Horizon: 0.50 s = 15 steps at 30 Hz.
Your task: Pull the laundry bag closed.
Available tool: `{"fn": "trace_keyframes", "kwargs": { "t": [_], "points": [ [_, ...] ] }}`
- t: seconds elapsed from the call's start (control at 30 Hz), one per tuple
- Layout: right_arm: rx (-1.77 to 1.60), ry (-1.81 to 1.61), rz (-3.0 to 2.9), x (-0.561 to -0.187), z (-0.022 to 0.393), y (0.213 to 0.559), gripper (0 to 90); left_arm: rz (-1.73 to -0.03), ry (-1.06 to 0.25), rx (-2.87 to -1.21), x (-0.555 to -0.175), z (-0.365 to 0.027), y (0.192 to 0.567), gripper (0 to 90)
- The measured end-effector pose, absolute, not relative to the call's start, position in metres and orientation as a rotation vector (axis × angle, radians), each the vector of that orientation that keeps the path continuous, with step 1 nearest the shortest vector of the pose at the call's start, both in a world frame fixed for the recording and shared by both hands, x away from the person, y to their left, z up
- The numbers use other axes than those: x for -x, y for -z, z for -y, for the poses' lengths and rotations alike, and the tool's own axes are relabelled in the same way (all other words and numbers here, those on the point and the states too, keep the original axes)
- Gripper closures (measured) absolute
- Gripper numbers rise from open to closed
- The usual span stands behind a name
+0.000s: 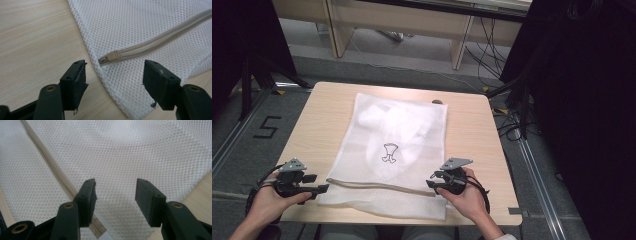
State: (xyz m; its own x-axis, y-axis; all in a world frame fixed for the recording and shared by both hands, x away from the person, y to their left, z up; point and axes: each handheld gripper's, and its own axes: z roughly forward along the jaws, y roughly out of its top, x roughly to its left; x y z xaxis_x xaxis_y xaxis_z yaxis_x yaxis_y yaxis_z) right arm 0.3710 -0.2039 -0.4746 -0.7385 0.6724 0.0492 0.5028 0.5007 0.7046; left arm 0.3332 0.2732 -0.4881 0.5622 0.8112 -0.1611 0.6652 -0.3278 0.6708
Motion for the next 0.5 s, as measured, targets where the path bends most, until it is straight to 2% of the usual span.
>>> {"fn": "trace_keyframes", "kwargs": {
  "t": [0.2, 0.27, 0.43, 0.5],
  "points": [
    [-0.925, -1.125, -2.551, -0.370, 0.194, 0.466, 58.4, -1.224, -0.281, -1.985, -0.334, -0.276, 0.485, 38.7],
    [-0.897, -1.157, -2.541, -0.370, 0.190, 0.466, 59.8, -1.278, -0.302, -1.881, -0.334, -0.277, 0.484, 39.3],
    [-0.865, -1.165, -2.545, -0.370, 0.184, 0.465, 61.0, -1.286, -0.311, -1.901, -0.335, -0.283, 0.483, 40.1],
    [-0.857, -1.159, -2.554, -0.370, 0.182, 0.464, 61.1, -1.304, -0.314, -1.854, -0.335, -0.280, 0.484, 40.7]
  ]
}}
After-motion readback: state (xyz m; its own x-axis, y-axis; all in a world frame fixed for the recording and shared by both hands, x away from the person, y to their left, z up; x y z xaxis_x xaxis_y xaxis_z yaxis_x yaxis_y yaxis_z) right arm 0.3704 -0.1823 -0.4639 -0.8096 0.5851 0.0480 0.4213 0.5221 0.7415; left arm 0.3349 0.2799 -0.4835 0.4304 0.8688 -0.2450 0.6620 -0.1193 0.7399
